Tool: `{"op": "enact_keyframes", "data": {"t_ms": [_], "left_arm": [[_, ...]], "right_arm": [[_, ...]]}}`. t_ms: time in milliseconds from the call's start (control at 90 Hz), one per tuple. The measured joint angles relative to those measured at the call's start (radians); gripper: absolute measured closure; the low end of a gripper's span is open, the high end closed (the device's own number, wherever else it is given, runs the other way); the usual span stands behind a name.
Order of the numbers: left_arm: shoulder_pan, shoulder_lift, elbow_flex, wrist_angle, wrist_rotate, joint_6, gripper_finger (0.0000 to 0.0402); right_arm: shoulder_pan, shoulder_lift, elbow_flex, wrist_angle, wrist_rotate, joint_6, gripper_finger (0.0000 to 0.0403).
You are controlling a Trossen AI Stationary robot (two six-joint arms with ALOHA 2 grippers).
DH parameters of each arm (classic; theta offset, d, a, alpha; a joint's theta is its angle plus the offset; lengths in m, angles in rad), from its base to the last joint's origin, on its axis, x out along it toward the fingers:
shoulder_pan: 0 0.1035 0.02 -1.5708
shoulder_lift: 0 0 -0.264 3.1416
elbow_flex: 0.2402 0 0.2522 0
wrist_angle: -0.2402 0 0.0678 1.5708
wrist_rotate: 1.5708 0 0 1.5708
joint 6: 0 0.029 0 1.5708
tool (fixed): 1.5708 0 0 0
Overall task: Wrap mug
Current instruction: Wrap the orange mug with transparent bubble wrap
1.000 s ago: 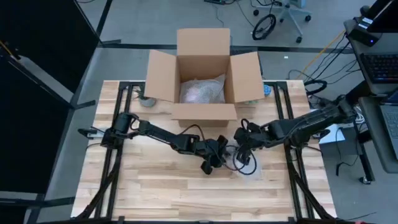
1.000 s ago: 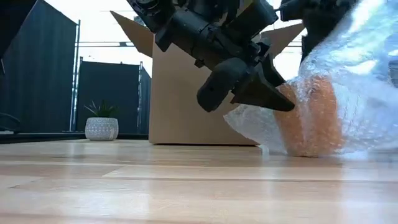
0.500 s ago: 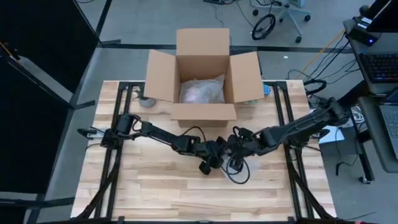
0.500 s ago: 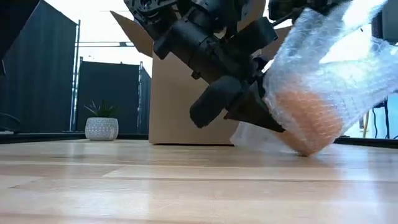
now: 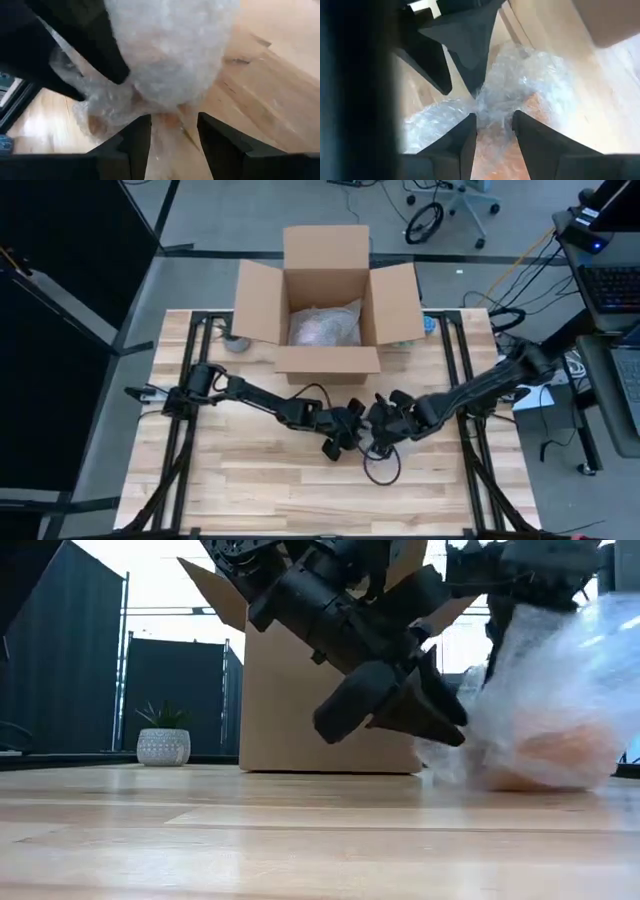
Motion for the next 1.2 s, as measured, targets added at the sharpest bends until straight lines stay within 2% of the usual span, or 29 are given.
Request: {"op": "enact_keyframes", "data": {"t_ms": [178,389,511,622,778,933,1044,1200], "left_arm": [[-0.001,-0.001,0.002,-0.004,0.008,-0.007,0.0252],[0.001,-0.002,0.003,0.0,0.009,-0.008,0.0252],[0.001,-0.002,0.003,0.0,0.011,-0.008,0.0252],[0.001,-0.002,0.003,0.011,0.011,-0.009,0.0252],[0.001,-0.002,0.003,0.027,0.012,-0.009,0.0252],[0.001,-0.002,0.003,0.087,0.011,-0.008,0.0252],[0.003,0.011,0.003,0.17,0.012,0.012,0.0252],[0.003,0.067,0.005,0.249,0.002,0.14,0.0252]], "right_arm": [[0.0,-0.005,0.009,0.029,0.02,-0.023,0.0282],[0.005,-0.044,0.133,-0.071,0.03,-0.056,0.0282],[0.036,-0.084,0.151,-0.235,0.034,0.037,0.0282],[0.085,-0.101,0.08,-0.324,0.022,0.175,0.0282],[0.155,-0.108,-0.062,-0.233,-0.006,0.296,0.0282],[0.19,-0.114,-0.172,-0.062,0.004,0.313,0.0282],[0.189,-0.116,-0.215,0.026,0.038,0.303,0.0282],[0.19,-0.113,-0.222,0.059,0.075,0.269,0.0282]]}}
